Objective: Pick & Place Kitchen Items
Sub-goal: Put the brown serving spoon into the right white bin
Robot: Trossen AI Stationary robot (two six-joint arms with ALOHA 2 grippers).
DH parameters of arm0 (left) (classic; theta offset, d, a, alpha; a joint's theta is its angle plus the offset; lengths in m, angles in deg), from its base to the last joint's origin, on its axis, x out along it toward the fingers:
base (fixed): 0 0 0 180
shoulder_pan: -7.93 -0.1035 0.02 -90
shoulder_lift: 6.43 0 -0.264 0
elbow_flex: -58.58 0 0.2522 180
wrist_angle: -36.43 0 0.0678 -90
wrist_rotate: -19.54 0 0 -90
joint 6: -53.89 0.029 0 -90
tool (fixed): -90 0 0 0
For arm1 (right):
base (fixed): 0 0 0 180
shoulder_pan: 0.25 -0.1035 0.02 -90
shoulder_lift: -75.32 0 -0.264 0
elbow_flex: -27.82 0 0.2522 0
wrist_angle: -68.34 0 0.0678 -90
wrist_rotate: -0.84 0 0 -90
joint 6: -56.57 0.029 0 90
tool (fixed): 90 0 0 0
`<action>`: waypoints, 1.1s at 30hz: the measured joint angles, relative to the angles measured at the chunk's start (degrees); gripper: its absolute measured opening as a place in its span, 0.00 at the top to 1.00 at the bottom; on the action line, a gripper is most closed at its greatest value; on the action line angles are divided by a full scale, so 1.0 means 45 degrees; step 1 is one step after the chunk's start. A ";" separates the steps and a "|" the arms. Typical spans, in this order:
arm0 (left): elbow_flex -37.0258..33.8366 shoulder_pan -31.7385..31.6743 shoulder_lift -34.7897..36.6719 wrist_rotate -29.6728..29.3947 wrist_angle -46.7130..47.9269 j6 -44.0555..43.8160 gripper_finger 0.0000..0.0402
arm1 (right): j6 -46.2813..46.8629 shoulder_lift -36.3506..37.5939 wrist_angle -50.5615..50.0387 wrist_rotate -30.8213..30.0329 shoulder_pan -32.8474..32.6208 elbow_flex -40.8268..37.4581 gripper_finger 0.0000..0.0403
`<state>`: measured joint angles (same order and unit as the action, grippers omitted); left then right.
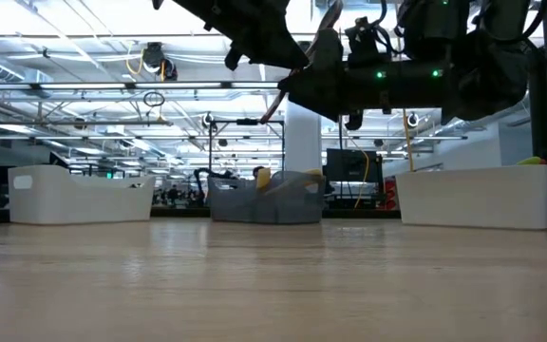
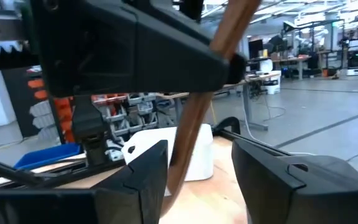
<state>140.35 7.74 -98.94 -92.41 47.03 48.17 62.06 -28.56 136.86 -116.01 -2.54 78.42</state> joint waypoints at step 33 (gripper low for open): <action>0.0024 -0.0179 0.0000 -0.0463 0.1581 0.0724 0.91 | -0.0797 0.1498 -0.3171 0.0852 0.0911 -0.0185 0.92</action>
<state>140.46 6.93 -98.94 -94.49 54.15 51.43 58.48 -21.82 122.59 -112.18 1.55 77.59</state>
